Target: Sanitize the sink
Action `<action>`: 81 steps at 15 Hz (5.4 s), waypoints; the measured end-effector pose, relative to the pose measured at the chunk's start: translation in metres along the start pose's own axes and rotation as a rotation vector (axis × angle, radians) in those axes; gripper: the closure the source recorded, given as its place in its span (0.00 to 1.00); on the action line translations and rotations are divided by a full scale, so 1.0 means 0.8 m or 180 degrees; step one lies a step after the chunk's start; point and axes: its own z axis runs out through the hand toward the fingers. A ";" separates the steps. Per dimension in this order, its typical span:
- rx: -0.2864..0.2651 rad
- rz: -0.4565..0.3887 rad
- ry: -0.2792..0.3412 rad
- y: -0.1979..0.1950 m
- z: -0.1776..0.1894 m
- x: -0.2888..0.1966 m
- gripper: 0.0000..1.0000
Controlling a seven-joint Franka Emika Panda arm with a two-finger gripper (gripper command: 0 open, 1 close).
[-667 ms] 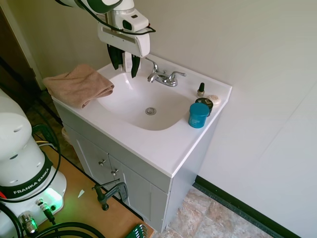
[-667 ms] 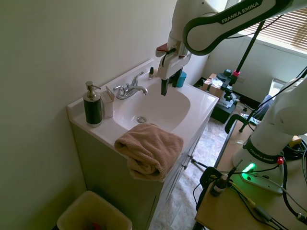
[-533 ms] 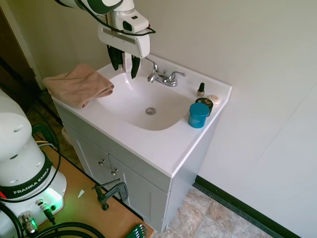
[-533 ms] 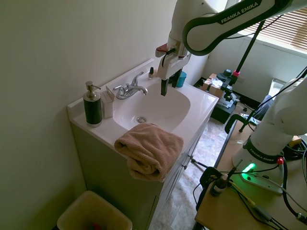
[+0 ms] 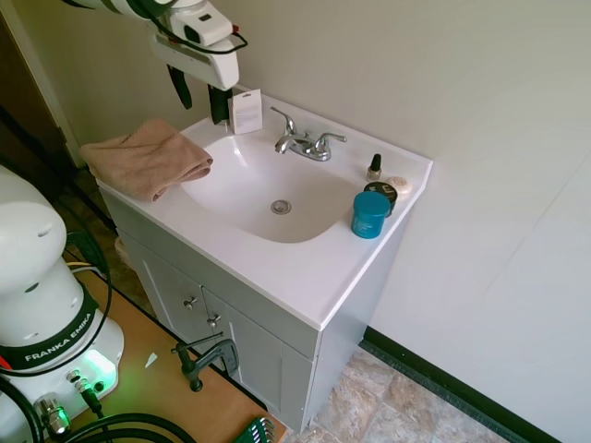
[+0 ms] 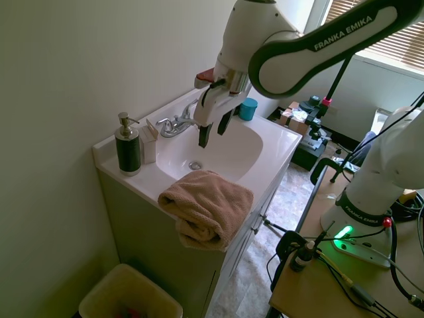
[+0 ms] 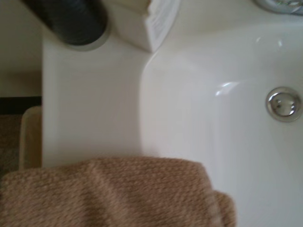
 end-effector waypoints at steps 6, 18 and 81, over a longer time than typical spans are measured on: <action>-0.0068 0.0002 -0.0048 0.008 0.074 -0.109 0.00; -0.0184 0.0027 -0.0039 0.006 0.135 -0.135 1.00; 0.0044 0.0428 0.1652 0.111 0.328 0.075 1.00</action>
